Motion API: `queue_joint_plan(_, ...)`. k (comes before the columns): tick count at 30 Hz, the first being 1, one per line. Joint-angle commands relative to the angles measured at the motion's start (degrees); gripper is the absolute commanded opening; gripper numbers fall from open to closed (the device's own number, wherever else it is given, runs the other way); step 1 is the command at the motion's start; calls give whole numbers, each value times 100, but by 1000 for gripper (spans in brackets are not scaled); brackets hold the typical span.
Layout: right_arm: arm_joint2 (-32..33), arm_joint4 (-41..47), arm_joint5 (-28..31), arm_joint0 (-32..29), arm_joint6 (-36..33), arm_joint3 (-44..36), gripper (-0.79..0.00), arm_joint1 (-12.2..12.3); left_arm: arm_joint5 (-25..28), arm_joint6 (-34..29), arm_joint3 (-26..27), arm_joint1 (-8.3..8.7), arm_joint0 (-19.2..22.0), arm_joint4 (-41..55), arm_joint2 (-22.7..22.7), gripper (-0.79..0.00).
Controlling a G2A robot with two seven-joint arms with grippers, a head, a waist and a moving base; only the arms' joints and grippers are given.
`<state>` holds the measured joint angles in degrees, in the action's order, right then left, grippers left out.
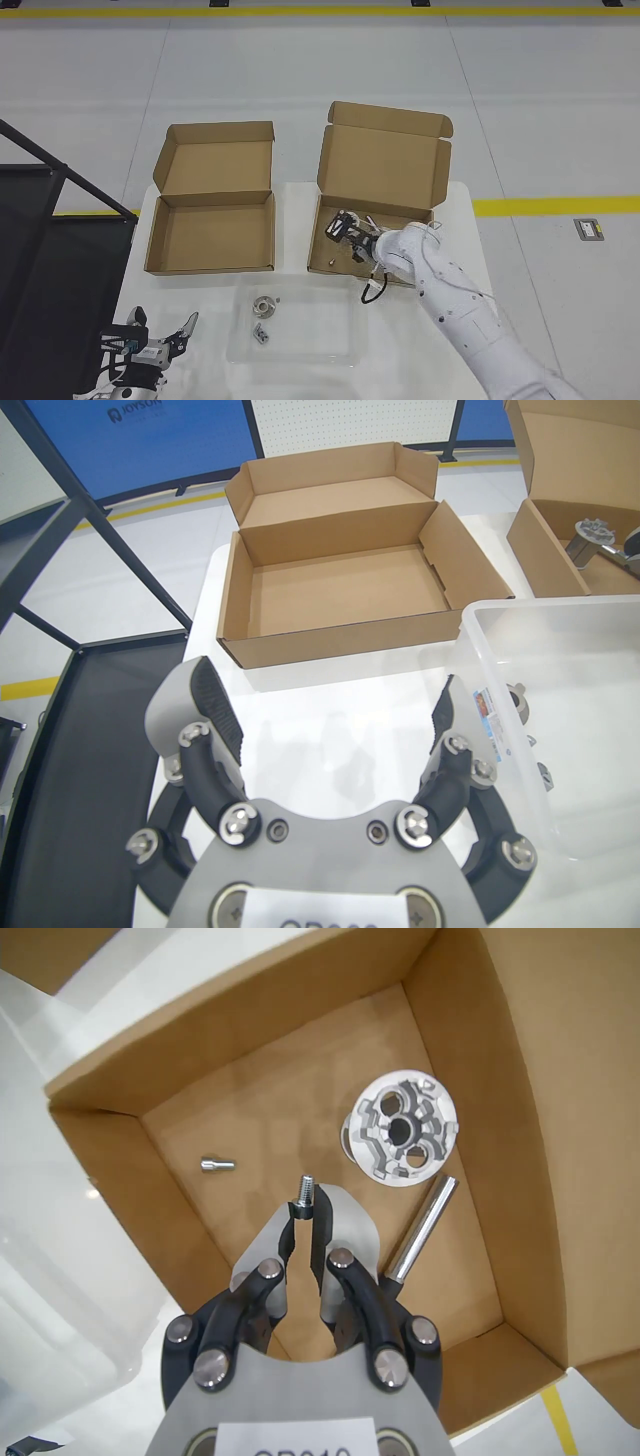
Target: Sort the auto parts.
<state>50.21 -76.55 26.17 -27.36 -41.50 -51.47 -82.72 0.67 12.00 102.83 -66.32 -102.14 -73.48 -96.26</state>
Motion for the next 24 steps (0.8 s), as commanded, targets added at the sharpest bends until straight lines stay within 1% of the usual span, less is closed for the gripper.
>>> queue_joint_plan(1, -40, 17, -52, 76, -8, 229, -785, -34, 0, 0, 0, 0, 0, 0, 0, 0)
queue_joint_plan(3, -81, 76, -30, 133, 39, 409, -785, -71, 0, 0, 0, 0, 0, 0, 0, 0)
queue_joint_plan(5, -88, 163, 79, 182, 188, 561, -548, -95, 0, 0, 0, 0, 0, 0, 0, 0)
queue_joint_plan(7, -95, 142, 101, 224, 276, 696, -548, -104, 0, 0, 0, 0, 0, 0, 0, 0)
queue_joint_plan(11, -94, 126, 131, 247, 405, 789, -523, -112, 0, 0, 0, 0, 0, 0, 0, 0)
queue_joint_plan(13, -75, 106, 126, 230, 472, 765, -539, -103, 0, 0, 0, 0, 0, 0, 0, 0)
queue_joint_plan(15, -41, 78, 169, 184, 584, 685, -539, -81, 0, 0, 0, 0, 0, 0, 0, 0)
queue_joint_plan(16, -9, 55, 178, 145, 659, 627, -526, -61, 0, 0, 0, 0, 0, 0, 0, 0)
queue_joint_plan(20, 251, -77, 462, -154, 1221, 162, -539, 103, 0, 0, 0, 0, 0, 0, 0, 0)
queue_joint_plan(24, 703, -356, 825, -766, 1858, -826, -563, 368, 0, 0, 0, 0, 0, 0, 0, 0)
